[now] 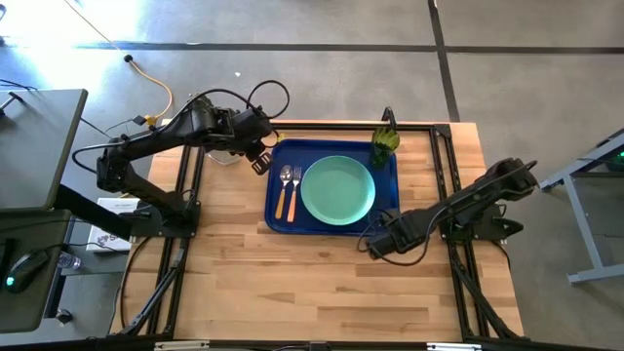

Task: Pick and place plate/cup/fork/spoon on tray
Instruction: Adjust the blue tray, then return to Home Position

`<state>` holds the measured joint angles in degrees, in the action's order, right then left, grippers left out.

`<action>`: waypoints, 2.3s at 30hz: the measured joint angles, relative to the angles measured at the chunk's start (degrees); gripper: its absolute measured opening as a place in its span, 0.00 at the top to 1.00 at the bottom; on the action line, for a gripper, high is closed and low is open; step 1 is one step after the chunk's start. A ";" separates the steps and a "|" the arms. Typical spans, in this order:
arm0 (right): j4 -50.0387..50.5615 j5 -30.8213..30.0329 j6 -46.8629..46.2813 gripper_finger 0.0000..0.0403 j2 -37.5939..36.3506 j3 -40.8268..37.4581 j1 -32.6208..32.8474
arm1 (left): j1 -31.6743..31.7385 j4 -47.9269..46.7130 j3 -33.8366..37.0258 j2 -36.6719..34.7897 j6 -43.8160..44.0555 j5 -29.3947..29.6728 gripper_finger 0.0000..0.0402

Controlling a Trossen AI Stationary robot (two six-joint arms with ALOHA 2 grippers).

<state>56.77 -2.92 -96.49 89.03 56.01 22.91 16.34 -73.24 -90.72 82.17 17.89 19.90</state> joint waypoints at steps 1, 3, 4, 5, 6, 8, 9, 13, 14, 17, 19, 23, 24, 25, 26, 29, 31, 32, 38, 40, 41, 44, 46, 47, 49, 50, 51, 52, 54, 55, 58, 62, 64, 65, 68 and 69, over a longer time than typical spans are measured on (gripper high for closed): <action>-0.79 0.00 -0.66 0.80 0.00 -1.01 -0.04 | 0.00 0.00 0.00 0.02 0.00 -0.03 0.82; -1.73 0.00 -1.20 0.80 0.00 -2.70 -0.04 | 0.00 0.00 0.00 0.02 0.04 -0.32 0.82; -2.26 0.01 -1.21 0.80 0.00 -3.37 -0.04 | 0.00 0.00 0.00 0.02 0.04 -0.56 0.82; -2.98 0.04 -1.22 0.80 0.00 -3.98 -0.04 | 0.00 0.00 0.00 0.02 0.04 -0.83 0.82; -3.70 0.07 -1.22 0.80 0.00 -4.55 -0.04 | 0.00 0.00 0.00 0.02 0.04 -1.12 0.82; -4.41 0.24 -1.22 0.80 0.00 -5.42 -0.04 | 0.00 0.00 0.00 0.02 0.09 -1.46 0.82; -4.63 0.24 -1.22 0.80 0.00 -5.71 -0.06 | 0.00 0.00 0.00 0.02 0.11 -1.47 0.82; -5.17 0.22 -1.18 0.80 0.00 -6.84 -0.91 | 0.00 -0.02 0.00 0.04 0.09 -1.50 0.82; -5.80 0.22 -1.18 0.80 0.00 -7.24 -1.26 | -0.01 0.00 0.00 0.04 0.11 -1.51 0.82; -7.68 0.24 -1.13 0.80 0.00 -8.53 -2.05 | -0.01 0.00 0.00 0.04 0.11 -1.53 0.82; -9.17 0.28 -1.12 0.80 0.00 -9.28 -2.41 | 0.00 -0.02 0.00 0.04 0.11 -1.53 0.82; -9.25 0.40 -1.10 0.80 0.00 -9.70 -3.02 | -0.01 -0.02 0.00 0.04 0.02 -1.53 0.82; -9.26 0.38 -1.07 0.80 0.00 -9.70 -3.16 | 0.00 -0.02 0.00 0.04 0.02 -1.53 0.82; -9.25 0.21 -1.06 0.80 0.00 -9.70 -3.36 | 0.00 -0.02 0.00 0.04 0.00 -1.53 0.82; -9.21 0.01 -1.04 0.80 0.00 -9.70 -3.47 | 0.00 -0.02 0.00 0.04 0.00 -1.53 0.82; -8.90 -0.35 -1.03 0.80 0.00 -9.70 -4.23 | -0.01 -0.04 0.00 0.04 0.00 -1.53 0.82; -8.54 -0.43 -1.02 0.80 0.00 -9.70 -4.76 | 0.00 -0.04 0.00 0.04 -0.02 -1.53 0.82; -8.31 -0.46 -1.00 0.80 0.00 -9.70 -5.02 | 0.00 -0.04 0.00 0.04 -0.02 -1.53 0.82; -7.68 -0.92 -0.97 0.80 0.00 -9.70 -6.14 | -0.01 -0.08 0.00 0.04 -0.05 -1.53 0.82; -7.67 -1.10 -0.76 0.80 0.00 -9.70 -6.53 | 0.00 -0.08 0.00 0.04 -0.07 -1.53 0.82; -7.67 -1.13 -0.66 0.80 0.00 -9.70 -6.70 | -0.01 -0.08 0.00 0.04 -0.07 -1.53 0.82; -7.59 -1.32 -0.54 0.80 0.00 -9.70 -7.18 | -0.02 -0.08 0.00 0.04 -0.09 -1.53 0.82; -7.21 -1.51 -0.54 0.80 0.00 -9.70 -7.23 | 0.00 -0.10 0.00 0.04 -0.11 -1.53 0.82; -6.99 -1.56 -0.54 0.80 0.00 -9.70 -7.22 | 0.00 -0.10 0.00 0.04 -0.11 -1.53 0.82; -6.64 -1.62 -0.54 0.80 0.00 -9.70 -7.21 | 0.00 -0.10 0.00 0.04 -0.11 -1.53 0.82; -6.62 -1.64 -0.54 0.80 0.00 -9.70 -7.21 | -0.02 -0.11 0.00 0.04 -0.11 -1.53 0.82; -6.60 -1.82 -0.54 0.80 0.00 -9.70 -7.21 | -0.01 -0.13 0.00 0.04 -0.11 -1.53 0.82; -6.61 -2.03 -0.54 0.80 0.00 -9.70 -7.21 | 0.00 -0.13 0.00 0.04 -0.11 -1.53 0.82; -6.66 -2.19 -0.54 0.80 0.00 -9.70 -7.19 | -0.01 -0.13 0.00 0.04 -0.11 -1.53 0.82; -6.64 -2.07 -0.54 0.80 0.01 -9.70 -7.19 | 0.00 -0.16 0.00 0.04 -0.11 -1.53 0.82; -6.68 -0.99 -0.54 0.80 0.00 -9.70 -7.17 | 0.00 -0.26 0.00 0.04 -0.24 -1.53 0.82; -6.56 1.81 -0.56 0.80 0.04 -9.13 -7.17 | -0.01 -0.40 0.00 0.04 -0.50 -2.36 0.82; -6.47 2.89 -0.55 0.80 0.04 -8.67 -7.11 | 0.00 -0.51 0.00 0.04 -0.26 -4.44 0.82; -6.25 3.19 -0.57 0.80 0.04 -8.32 -7.01 | 0.00 -0.49 0.00 0.04 -0.18 -5.58 0.82; -6.31 3.52 -0.57 0.80 0.04 -6.78 -6.47 | -0.34 -0.59 0.04 -0.34 -0.15 -7.66 0.82; -6.25 3.52 -0.57 0.80 0.04 -6.15 -6.25 | -0.78 -0.56 0.04 -0.58 -0.15 -7.51 0.82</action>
<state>50.52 0.60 -97.06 89.08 49.86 16.67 15.55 -73.80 -90.67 81.59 17.74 12.39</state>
